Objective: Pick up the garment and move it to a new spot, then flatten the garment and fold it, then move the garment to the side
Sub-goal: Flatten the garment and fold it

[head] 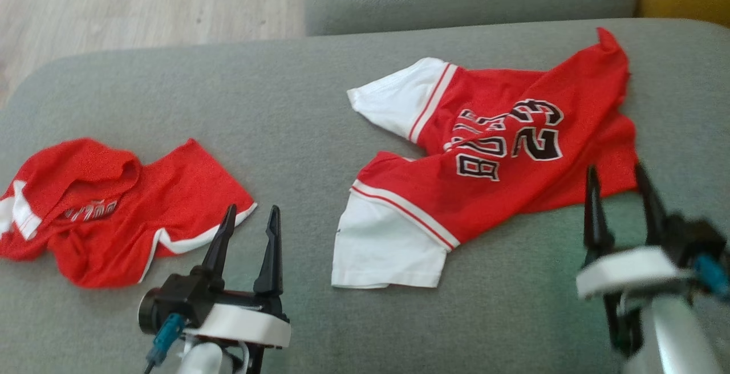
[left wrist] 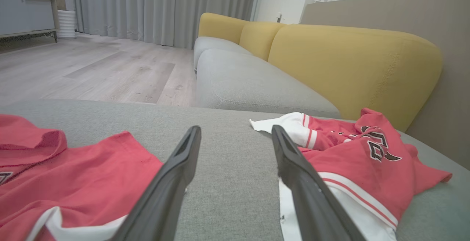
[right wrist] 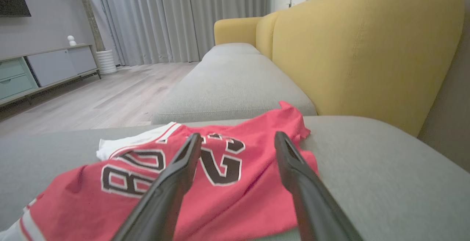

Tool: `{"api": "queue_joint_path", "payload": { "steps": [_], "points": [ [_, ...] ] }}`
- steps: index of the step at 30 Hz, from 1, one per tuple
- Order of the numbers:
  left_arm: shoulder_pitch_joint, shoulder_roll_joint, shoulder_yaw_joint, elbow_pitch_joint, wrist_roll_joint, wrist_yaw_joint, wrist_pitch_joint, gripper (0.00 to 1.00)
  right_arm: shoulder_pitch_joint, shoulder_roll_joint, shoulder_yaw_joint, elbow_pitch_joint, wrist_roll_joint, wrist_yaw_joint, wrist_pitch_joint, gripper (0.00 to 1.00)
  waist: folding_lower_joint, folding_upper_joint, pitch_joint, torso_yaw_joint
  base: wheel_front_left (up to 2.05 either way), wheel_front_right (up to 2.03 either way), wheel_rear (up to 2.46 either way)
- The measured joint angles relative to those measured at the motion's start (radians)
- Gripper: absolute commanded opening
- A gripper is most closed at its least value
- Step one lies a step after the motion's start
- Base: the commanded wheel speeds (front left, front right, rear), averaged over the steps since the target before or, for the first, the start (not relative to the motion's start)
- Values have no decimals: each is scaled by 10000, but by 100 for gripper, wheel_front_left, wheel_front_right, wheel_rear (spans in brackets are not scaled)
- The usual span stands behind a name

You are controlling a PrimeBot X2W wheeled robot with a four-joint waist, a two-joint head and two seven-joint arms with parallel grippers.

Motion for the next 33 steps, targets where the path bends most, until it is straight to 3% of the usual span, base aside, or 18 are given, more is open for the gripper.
{"api": "queue_joint_path", "payload": {
  "steps": [4,15,23,33],
  "points": [
    [139,2,19,-86,0,0,0,100,836,50,326,-290,293,0,0,100,0,0,-143,-217,0,0,0],
    [156,4,-435,4,-2,-105,0,100,824,79,328,-656,418,0,0,100,2,0,-85,-501,0,0,0],
    [-122,8,-1613,2075,-115,-447,2,100,695,79,138,-711,407,0,0,100,3,0,165,-551,0,0,0],
    [-1096,8,-1971,3436,-431,-430,17,100,583,79,123,-742,407,0,0,100,4,0,462,-718,0,0,0]
  ]
}}
